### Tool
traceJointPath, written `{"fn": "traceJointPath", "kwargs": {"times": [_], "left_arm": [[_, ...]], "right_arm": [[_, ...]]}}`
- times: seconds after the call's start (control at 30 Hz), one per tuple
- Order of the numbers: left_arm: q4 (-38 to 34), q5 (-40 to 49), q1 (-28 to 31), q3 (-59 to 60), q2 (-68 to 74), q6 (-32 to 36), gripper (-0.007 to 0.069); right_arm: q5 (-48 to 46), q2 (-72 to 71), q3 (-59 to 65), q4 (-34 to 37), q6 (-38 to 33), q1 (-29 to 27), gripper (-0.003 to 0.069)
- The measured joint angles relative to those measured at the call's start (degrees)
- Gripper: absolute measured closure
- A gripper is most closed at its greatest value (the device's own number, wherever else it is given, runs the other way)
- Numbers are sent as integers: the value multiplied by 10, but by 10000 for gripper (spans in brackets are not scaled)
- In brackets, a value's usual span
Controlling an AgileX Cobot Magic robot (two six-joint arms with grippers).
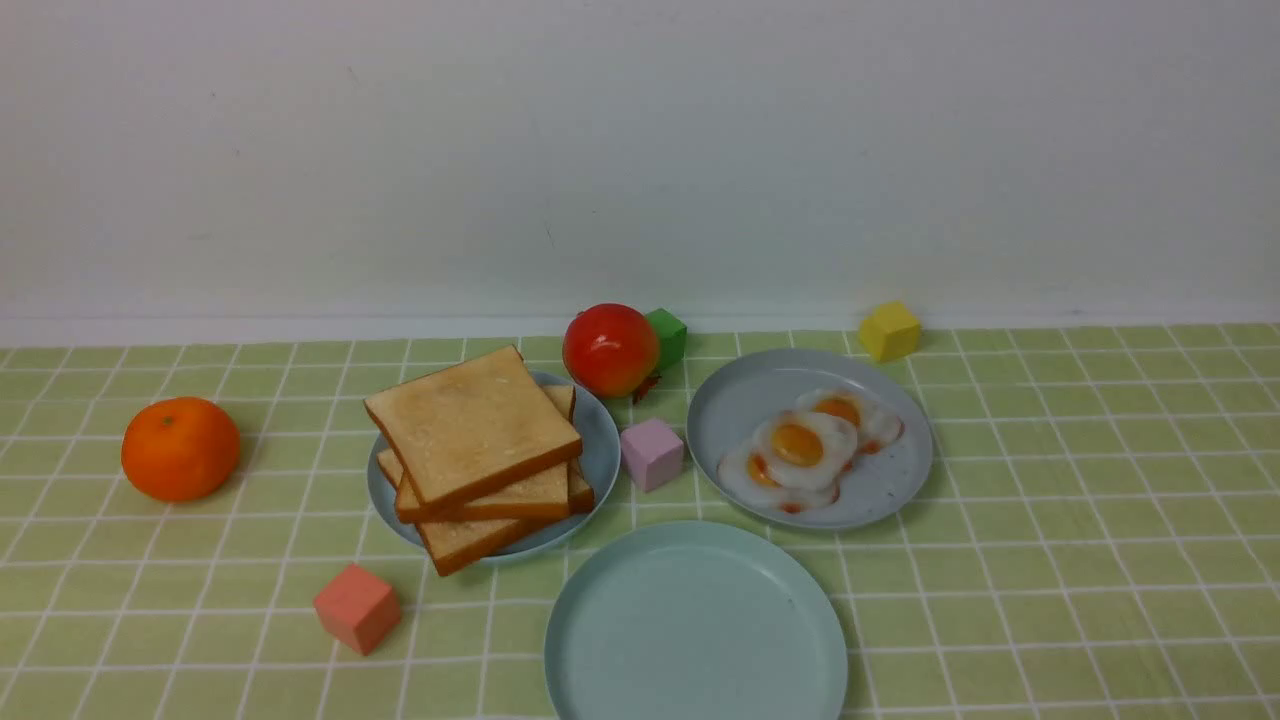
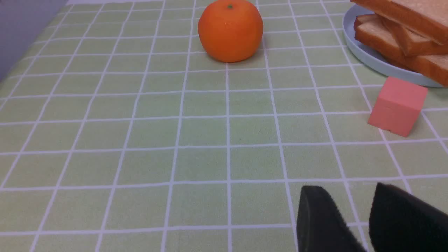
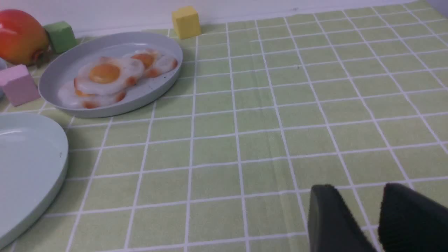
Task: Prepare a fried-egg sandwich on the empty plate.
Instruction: Use the left arm to grab a slice of bread
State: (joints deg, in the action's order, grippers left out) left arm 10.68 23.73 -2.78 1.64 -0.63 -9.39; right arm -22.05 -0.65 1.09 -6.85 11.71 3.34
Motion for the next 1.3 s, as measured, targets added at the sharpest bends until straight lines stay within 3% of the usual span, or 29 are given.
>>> {"fn": "traceJointPath", "kwargs": {"times": [1.07, 1.3], "left_arm": [[0, 0, 0, 0, 0, 0, 386], [0, -66, 0, 0, 0, 0, 386]], "right_arm": [[0, 0, 0, -21, 0, 0, 418], [65, 0, 4, -25, 0, 0, 418]]}}
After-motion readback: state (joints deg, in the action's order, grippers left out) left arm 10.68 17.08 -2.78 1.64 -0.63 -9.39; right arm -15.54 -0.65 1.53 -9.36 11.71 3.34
